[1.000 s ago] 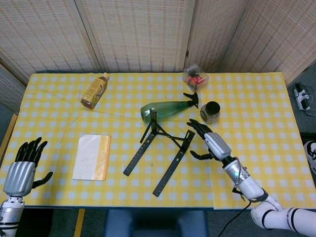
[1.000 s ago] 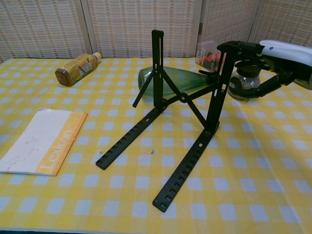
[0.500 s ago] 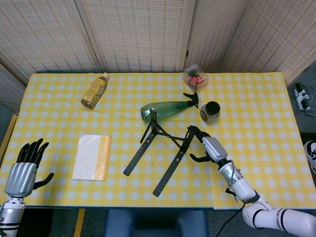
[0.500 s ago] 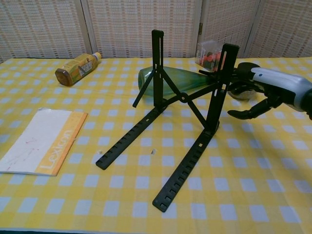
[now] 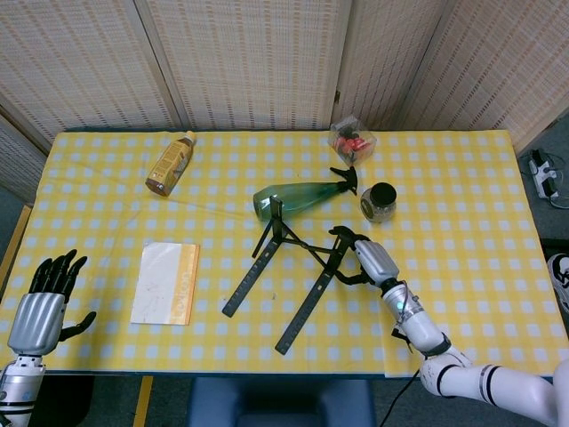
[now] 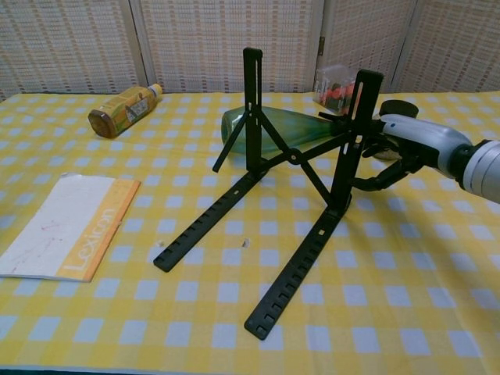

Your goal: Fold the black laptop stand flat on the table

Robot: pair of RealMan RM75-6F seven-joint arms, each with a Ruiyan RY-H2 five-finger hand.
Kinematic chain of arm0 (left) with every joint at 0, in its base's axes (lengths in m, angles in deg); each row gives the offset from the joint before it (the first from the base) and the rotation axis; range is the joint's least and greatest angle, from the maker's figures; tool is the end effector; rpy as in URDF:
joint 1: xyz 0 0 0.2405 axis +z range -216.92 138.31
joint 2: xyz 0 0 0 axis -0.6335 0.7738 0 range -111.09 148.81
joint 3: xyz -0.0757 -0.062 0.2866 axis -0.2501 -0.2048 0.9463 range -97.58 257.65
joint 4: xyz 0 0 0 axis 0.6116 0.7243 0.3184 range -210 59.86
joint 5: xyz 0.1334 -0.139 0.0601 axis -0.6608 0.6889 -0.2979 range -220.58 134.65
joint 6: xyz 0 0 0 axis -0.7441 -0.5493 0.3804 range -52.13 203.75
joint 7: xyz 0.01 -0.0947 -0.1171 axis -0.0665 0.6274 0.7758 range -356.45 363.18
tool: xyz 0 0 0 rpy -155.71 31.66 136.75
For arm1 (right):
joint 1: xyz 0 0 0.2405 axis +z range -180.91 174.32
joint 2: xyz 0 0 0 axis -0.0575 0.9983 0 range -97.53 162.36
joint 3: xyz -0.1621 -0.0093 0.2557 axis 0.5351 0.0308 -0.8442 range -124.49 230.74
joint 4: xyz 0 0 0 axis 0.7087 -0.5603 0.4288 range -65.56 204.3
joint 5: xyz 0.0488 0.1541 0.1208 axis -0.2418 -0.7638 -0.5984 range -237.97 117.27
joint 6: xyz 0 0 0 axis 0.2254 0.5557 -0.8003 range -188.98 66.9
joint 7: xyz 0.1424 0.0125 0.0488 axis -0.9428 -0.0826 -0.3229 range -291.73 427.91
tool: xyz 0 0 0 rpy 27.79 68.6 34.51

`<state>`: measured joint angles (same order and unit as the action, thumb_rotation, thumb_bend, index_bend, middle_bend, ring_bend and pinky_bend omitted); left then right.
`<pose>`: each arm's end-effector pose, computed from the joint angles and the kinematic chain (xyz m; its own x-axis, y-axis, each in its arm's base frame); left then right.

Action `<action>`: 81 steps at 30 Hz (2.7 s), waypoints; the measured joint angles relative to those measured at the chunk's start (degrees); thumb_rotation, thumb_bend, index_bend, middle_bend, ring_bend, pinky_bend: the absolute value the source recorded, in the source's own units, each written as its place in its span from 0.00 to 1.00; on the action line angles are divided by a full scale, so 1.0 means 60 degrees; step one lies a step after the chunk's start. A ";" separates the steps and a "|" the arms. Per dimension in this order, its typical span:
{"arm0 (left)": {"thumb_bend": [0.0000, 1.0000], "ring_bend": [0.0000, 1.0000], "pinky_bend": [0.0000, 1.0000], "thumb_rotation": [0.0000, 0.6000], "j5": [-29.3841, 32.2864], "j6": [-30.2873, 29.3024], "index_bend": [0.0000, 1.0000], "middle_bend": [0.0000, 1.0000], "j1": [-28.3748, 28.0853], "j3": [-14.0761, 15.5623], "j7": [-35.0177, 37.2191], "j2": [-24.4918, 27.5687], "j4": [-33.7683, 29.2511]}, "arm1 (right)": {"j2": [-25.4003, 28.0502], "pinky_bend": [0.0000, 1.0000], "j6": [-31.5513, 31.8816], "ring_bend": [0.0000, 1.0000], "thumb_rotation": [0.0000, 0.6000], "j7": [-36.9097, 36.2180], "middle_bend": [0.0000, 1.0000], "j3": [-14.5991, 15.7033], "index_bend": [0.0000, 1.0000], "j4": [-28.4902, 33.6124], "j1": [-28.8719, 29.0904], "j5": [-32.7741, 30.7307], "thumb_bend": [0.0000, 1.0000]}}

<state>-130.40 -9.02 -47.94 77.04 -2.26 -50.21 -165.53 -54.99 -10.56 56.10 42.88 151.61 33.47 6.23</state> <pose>-0.3333 0.2137 0.1569 0.4371 -0.0239 0.8991 0.8943 -0.0950 -0.4373 -0.2272 -0.3652 -0.0070 -0.0318 -0.4449 0.8950 -0.9880 -0.1216 -0.0956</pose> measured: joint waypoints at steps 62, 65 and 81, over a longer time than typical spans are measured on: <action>0.25 0.00 0.00 1.00 0.0061 0.0179 0.00 0.04 -0.0187 -0.0093 0.0029 0.0034 -0.0033 | -0.0319 0.22 -0.1362 0.28 1.00 -0.0818 0.25 -0.0493 0.42 -0.0988 0.0789 0.0609 0.65; 0.25 0.00 0.00 1.00 0.0085 0.0171 0.00 0.04 -0.0173 -0.0089 0.0028 0.0033 -0.0027 | -0.0320 0.22 -0.1442 0.28 1.00 -0.1259 0.25 -0.0438 0.42 -0.0985 0.0868 0.1016 0.65; 0.25 0.00 0.00 1.00 0.0090 0.0061 0.00 0.04 -0.0080 -0.0039 0.0186 0.0039 0.0065 | -0.0588 0.23 -0.1198 0.27 1.00 -0.2187 0.25 0.0069 0.42 -0.0504 0.1330 0.2606 0.65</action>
<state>-129.86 -8.65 -48.43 76.80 -1.14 -49.98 -165.14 -58.51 -17.75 42.98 43.30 148.58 41.45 21.87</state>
